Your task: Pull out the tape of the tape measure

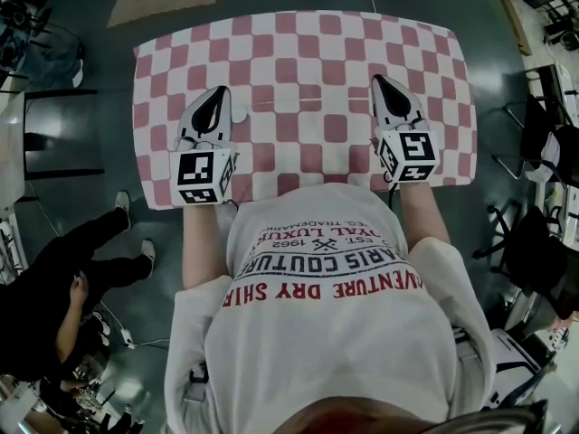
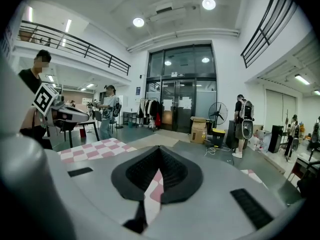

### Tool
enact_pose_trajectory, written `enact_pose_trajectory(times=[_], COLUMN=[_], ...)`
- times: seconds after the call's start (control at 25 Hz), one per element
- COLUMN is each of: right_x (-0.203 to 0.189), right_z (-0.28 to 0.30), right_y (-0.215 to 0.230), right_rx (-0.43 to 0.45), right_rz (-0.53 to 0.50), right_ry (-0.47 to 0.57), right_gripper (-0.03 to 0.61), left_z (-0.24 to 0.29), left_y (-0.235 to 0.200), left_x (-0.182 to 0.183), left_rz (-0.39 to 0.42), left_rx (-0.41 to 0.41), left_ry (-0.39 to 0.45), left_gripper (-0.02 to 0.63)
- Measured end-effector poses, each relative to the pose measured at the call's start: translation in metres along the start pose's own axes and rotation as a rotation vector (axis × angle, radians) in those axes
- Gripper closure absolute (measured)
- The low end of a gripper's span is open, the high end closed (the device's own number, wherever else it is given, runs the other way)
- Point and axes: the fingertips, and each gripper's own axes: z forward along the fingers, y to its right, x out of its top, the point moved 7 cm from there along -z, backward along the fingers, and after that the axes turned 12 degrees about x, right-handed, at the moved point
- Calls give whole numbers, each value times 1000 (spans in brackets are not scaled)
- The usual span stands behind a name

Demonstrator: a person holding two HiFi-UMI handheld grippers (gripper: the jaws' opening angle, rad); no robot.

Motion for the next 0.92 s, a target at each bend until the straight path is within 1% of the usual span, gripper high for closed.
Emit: enact_pose_trajectory(times=[0.24,0.92], right_x=[0,4], right_z=[1,-2], right_y=[-3,-18], right_rx=[8,32], right_rz=[8,9], right_ry=[27,58], right_gripper=[552,552], left_z=[-1,-12], left_y=[0,-1], left_x=[1,-1], left_rz=[-9,-35], left_rx=[10,20], left_ry=[-1,-3], left_gripper=[597,597])
